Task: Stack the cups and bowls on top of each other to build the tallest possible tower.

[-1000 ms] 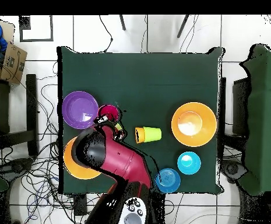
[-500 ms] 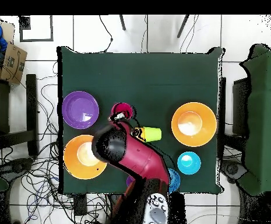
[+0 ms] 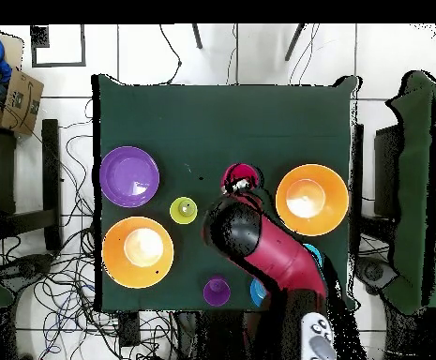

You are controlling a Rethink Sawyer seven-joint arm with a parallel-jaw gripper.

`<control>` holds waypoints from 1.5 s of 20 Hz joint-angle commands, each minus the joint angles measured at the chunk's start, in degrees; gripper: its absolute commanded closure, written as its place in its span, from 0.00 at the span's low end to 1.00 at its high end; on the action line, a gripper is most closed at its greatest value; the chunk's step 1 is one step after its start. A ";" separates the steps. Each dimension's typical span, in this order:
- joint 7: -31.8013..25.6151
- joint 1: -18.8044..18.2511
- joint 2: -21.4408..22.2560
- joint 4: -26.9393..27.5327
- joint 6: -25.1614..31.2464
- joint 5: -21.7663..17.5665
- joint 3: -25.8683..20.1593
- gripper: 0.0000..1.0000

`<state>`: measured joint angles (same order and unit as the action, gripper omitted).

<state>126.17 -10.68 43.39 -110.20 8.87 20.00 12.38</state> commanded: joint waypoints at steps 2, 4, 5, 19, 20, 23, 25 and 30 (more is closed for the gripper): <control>-4.01 -6.37 -4.76 5.29 -0.73 -8.87 -10.01 1.00; -2.71 -6.57 -5.46 6.19 -0.98 -9.80 -9.94 1.00; -1.76 -6.34 -5.84 6.43 -1.40 -10.00 -9.69 1.00; -0.10 -11.63 -13.45 12.53 -3.86 -12.24 -16.00 1.00; 0.18 -11.69 -13.98 12.76 -4.19 -12.40 -16.23 1.00; 0.24 -13.43 -15.22 12.61 -3.89 -12.85 -18.93 1.00; 0.15 -13.94 -16.01 12.97 -4.27 -13.45 -19.67 1.00; 0.35 -13.62 -17.88 14.80 -6.15 -15.43 -18.82 1.00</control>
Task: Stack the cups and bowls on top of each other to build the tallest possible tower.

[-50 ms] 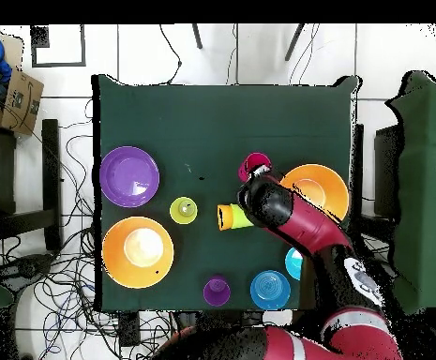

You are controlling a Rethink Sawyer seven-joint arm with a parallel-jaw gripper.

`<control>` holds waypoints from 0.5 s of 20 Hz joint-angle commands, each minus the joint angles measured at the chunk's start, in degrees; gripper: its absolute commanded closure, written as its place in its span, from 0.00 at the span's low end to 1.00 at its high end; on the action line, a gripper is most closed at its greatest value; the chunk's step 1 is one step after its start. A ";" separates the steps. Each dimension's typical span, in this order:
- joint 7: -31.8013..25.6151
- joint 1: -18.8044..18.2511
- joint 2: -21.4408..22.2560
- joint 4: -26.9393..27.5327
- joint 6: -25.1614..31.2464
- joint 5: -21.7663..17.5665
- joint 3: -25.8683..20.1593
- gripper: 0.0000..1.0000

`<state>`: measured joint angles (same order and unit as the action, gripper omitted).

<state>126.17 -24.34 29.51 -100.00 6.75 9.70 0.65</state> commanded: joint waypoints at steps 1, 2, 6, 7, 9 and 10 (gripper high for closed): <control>0.54 0.27 -4.42 4.87 -4.59 -5.55 -6.81 1.00; 0.76 0.45 -4.81 5.16 -4.97 -5.86 -6.60 1.00; 1.59 1.31 -6.26 6.84 -5.88 -6.26 -5.36 1.00; 1.77 1.56 -6.58 7.29 -6.01 -6.26 -4.96 1.00; 2.54 3.12 -6.78 8.01 -6.30 -5.79 -2.71 1.00; 2.88 3.93 -6.75 8.31 -6.27 -5.40 -1.38 1.00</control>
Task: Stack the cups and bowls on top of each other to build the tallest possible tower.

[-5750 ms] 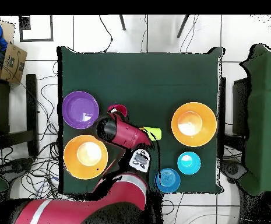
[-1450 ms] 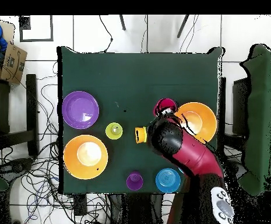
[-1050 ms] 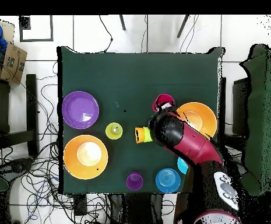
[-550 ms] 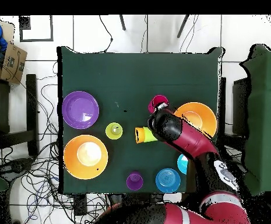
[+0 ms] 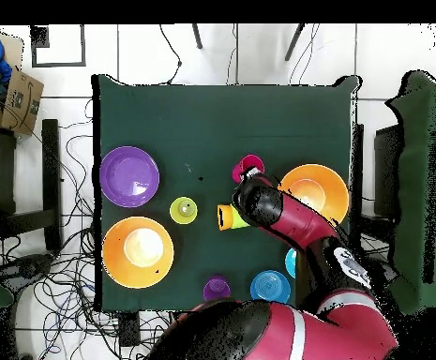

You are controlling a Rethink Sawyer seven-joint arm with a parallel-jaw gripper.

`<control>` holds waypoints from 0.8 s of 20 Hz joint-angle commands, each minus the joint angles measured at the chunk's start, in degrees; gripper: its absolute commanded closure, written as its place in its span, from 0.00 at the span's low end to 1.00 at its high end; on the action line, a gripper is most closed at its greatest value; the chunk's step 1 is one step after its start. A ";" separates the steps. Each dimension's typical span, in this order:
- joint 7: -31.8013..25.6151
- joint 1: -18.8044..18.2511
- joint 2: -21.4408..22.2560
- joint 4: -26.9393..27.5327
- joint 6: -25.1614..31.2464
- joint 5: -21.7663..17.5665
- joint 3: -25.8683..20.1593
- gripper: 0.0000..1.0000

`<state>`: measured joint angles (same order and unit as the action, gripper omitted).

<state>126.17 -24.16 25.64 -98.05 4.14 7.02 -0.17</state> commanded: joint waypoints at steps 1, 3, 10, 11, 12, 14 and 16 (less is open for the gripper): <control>3.25 4.94 -3.02 6.90 -3.96 -2.25 1.46 1.00; 3.91 7.85 -3.31 8.42 -4.08 -0.88 6.74 1.00; 5.77 13.10 -5.28 12.48 -5.89 2.17 18.20 1.00; 6.21 13.59 -5.38 12.64 -5.87 2.61 18.99 1.00; 6.39 13.94 -5.45 12.82 -5.96 2.81 19.75 1.00; 6.59 14.61 -5.28 13.04 -5.57 3.21 20.94 1.00; 6.70 15.16 -4.83 12.78 -4.96 3.39 21.84 1.00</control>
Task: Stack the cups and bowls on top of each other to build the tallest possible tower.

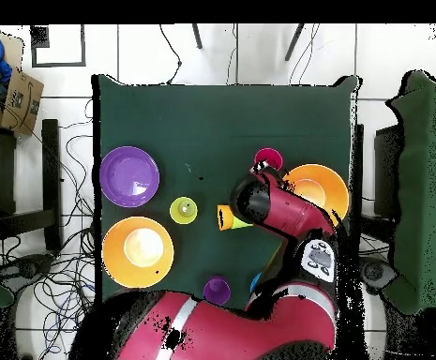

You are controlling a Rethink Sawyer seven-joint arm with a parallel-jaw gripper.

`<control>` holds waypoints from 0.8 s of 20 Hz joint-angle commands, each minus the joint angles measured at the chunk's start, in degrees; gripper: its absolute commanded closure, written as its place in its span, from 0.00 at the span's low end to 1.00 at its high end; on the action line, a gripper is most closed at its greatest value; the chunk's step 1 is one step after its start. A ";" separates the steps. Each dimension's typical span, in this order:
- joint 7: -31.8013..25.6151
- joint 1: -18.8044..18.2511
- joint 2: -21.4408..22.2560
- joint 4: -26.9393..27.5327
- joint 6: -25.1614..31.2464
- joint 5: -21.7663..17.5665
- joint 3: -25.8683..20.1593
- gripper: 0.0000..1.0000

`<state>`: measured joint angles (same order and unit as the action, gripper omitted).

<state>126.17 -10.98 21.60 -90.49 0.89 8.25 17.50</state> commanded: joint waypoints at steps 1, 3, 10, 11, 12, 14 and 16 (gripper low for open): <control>6.65 2.13 -0.64 5.42 -1.26 2.28 4.48 1.00; 6.70 2.01 -0.37 5.56 -0.96 2.34 4.71 1.00; 7.11 0.31 -0.40 5.11 -2.75 1.54 2.69 1.00; 7.23 0.14 -0.31 4.92 -3.20 1.36 2.42 1.00; 7.26 -0.16 -0.22 4.80 -3.42 1.19 1.97 1.00; 7.31 -1.00 0.06 4.48 -3.97 0.82 0.69 1.00; 7.54 -1.79 0.37 4.12 -4.60 0.63 -0.61 1.00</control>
<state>126.17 -10.73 21.46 -88.11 -0.51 8.87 23.73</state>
